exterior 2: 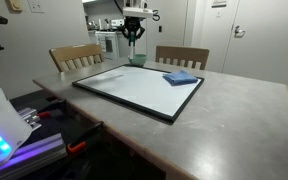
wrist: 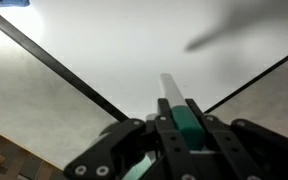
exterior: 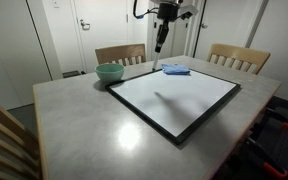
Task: Take the marker out of the bowl and use it to write on the board
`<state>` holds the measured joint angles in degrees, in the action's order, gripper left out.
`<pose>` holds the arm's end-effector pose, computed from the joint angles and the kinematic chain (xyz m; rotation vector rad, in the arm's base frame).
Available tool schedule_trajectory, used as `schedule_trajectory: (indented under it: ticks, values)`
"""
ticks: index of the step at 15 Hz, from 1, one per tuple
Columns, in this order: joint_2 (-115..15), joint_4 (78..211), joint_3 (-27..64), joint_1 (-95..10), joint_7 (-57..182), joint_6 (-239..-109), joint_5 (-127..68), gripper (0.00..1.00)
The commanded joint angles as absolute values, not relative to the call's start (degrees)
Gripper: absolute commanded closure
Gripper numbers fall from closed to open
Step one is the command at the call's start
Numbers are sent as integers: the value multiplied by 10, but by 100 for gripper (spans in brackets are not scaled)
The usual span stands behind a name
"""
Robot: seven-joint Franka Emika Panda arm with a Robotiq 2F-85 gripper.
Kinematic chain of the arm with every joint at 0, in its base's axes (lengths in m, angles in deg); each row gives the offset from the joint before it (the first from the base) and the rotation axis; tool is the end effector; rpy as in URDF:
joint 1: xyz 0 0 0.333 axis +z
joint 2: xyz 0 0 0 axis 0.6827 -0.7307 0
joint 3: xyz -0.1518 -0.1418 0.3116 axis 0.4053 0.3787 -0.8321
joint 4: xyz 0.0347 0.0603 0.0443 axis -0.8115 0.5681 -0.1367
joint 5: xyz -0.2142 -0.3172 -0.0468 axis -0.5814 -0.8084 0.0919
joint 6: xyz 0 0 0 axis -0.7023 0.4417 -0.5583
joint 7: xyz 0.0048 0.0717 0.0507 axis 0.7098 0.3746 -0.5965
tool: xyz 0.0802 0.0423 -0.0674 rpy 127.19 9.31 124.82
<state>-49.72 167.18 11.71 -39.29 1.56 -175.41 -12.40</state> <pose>0.6124 0.0701 0.3776 -2.6854 -1.3282 -0.2211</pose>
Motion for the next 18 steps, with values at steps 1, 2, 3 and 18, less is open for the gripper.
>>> schedule_trajectory:
  ticks: [1,2,3,18]
  values:
    - [-509,1681,97,-412,10,-1793,-151,95]
    - [-514,1679,95,-414,8,-1797,-153,95]
    - [-520,1676,92,-416,8,-1796,-154,95]
    - [-569,1667,94,-408,88,-1818,-289,95]
